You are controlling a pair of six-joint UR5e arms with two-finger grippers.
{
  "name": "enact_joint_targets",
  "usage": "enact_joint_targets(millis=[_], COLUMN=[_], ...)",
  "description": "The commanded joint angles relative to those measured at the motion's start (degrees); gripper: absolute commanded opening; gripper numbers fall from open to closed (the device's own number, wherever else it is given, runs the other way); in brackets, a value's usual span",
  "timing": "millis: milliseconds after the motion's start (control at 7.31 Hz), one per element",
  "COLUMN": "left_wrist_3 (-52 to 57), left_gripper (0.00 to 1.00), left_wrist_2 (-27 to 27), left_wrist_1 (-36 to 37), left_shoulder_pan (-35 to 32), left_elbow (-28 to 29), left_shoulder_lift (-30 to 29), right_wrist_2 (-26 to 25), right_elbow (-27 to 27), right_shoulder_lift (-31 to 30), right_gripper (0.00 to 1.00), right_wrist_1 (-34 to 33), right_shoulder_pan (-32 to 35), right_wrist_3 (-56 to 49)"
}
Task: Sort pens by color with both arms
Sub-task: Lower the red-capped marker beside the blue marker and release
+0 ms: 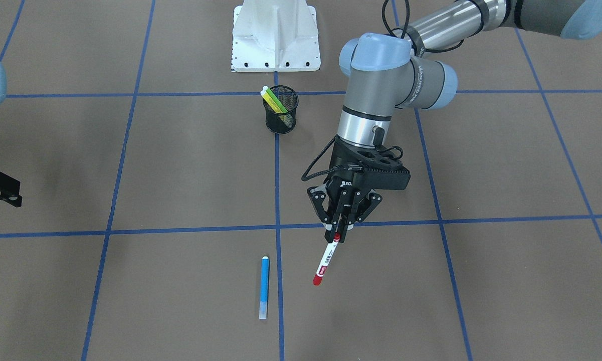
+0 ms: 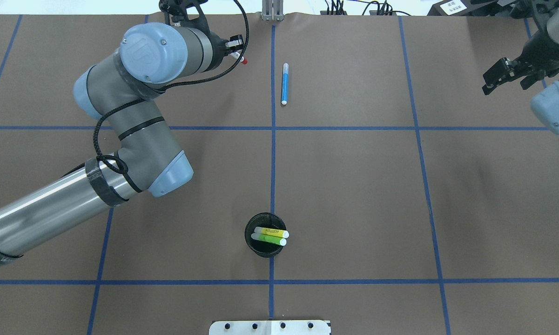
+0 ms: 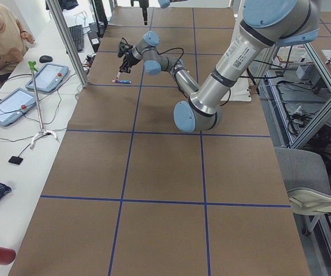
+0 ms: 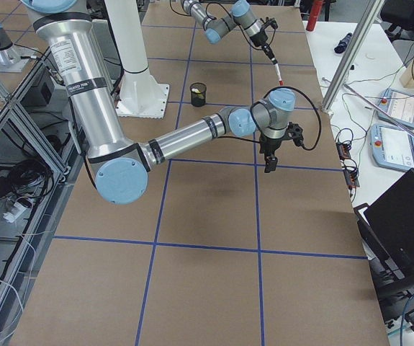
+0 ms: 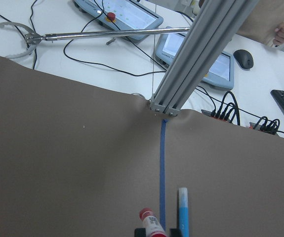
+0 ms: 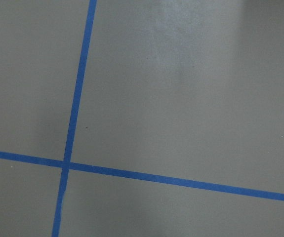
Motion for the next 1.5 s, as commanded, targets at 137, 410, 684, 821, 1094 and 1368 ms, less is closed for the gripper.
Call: enact_joint_targets(millis=[137, 410, 684, 821, 1094, 1368], left_wrist_3=[0.25, 0.25, 0.42, 1.12, 1.65, 2.36], left_gripper=[0.0, 0.0, 0.0, 0.0, 0.0, 0.0], left_wrist_2=[3.93, 5.67, 5.86, 5.86, 5.69, 5.86], left_wrist_1=[-8.46, -9.43, -16.09, -16.2, -16.29, -16.73], left_shoulder_pan=[-0.03, 0.06, 0.15, 0.24, 1.46, 2.87], left_elbow=[16.51, 24.74, 32.41, 33.05, 33.06, 32.97], left_shoulder_lift=[-7.94, -13.54, -15.76, -16.12, -15.95, -15.69], right_wrist_2=[0.0, -0.09, 0.0, 0.0, 0.0, 0.0], right_elbow=[-0.03, -0.03, -0.38, -0.39, -0.39, -0.39], right_shoulder_lift=[0.0, 0.0, 0.0, 0.0, 0.0, 0.09], right_gripper=[1.0, 1.0, 1.0, 1.0, 1.0, 1.0], right_wrist_1=[0.08, 0.0, 0.08, 0.0, 0.08, 0.08], right_shoulder_pan=[-0.07, -0.07, -0.07, -0.07, -0.07, -0.07], right_wrist_3=[0.0, 0.0, -0.09, -0.09, -0.09, -0.09])
